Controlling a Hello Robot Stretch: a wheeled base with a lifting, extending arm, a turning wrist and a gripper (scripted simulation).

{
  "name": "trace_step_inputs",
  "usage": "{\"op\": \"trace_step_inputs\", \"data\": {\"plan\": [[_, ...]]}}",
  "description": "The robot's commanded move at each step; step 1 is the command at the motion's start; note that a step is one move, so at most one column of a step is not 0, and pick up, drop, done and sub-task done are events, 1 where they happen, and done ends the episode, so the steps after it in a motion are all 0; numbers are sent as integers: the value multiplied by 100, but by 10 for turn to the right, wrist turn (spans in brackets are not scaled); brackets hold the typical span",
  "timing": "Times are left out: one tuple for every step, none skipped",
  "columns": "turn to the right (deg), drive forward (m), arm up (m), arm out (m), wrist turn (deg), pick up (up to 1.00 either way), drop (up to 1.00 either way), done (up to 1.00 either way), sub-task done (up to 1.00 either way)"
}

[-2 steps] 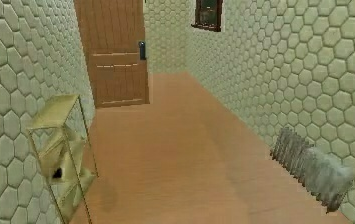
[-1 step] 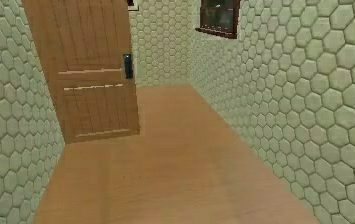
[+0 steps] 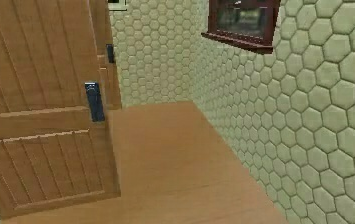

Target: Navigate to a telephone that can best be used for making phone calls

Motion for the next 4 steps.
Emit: {"op": "trace_step_inputs", "data": {"plan": [[0,100,0,0,0,0,0,0,0],[30,0,0,0,0,0,0,0,0],[0,10,0,0,0,0,0,0,0],[-150,0,0,0,0,0,0,0,0]]}}
